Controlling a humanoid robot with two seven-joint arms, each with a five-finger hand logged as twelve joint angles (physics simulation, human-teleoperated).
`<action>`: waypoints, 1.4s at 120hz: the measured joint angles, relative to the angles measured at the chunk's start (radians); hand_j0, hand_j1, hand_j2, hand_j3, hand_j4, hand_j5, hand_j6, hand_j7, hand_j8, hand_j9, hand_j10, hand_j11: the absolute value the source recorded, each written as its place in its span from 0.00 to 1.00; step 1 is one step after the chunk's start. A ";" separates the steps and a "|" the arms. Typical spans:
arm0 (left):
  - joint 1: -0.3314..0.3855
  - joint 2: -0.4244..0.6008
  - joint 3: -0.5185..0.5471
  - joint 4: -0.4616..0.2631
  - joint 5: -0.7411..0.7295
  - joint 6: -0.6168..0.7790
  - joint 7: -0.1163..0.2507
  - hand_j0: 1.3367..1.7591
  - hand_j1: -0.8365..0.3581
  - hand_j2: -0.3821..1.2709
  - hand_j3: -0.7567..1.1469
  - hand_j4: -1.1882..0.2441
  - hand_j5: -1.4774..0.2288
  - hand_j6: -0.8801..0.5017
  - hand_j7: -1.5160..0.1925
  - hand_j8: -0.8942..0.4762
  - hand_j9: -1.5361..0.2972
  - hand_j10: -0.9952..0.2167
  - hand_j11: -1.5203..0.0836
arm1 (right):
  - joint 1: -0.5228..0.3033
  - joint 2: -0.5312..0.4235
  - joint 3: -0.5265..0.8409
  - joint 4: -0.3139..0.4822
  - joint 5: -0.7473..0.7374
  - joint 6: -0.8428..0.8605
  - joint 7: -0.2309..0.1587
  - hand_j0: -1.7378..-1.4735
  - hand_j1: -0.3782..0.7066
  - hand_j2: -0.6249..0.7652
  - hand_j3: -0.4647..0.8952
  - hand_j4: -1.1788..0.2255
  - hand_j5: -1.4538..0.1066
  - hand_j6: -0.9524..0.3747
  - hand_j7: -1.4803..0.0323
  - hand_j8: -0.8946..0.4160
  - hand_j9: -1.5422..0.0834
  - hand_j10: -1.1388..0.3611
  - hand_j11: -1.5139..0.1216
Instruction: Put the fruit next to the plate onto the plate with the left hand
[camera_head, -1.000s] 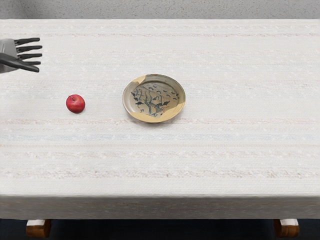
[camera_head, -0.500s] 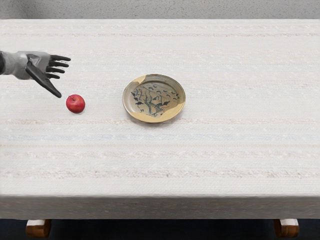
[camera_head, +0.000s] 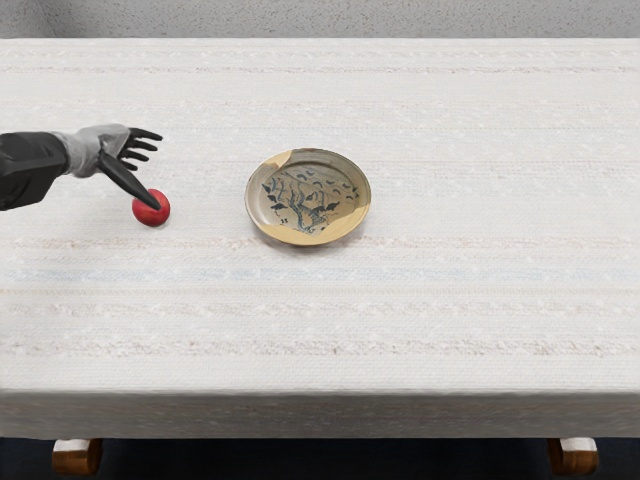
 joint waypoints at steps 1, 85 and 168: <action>0.001 -0.003 0.001 -0.001 0.000 0.002 0.000 0.76 0.84 0.25 0.40 0.73 0.75 0.53 0.77 0.54 0.73 0.70 0.83 | 0.000 0.000 0.000 0.000 0.000 0.000 0.000 0.30 0.03 0.45 0.34 0.84 0.93 0.72 0.98 0.68 0.95 0.76 0.93; -0.030 -0.008 0.100 -0.158 -0.002 0.177 -0.001 0.76 0.66 0.27 0.40 0.60 0.62 0.40 0.64 0.41 0.61 0.55 0.68 | 0.000 0.000 0.000 0.000 0.000 0.000 0.000 0.30 0.03 0.45 0.34 0.84 0.93 0.72 0.98 0.68 0.95 0.76 0.93; -0.015 -0.005 0.126 -0.158 0.000 0.202 -0.001 0.76 0.55 0.29 0.40 0.52 0.53 0.31 0.55 0.33 0.52 0.48 0.59 | 0.000 0.000 0.000 0.000 0.000 0.000 0.000 0.30 0.03 0.45 0.34 0.84 0.93 0.72 0.98 0.68 0.95 0.76 0.93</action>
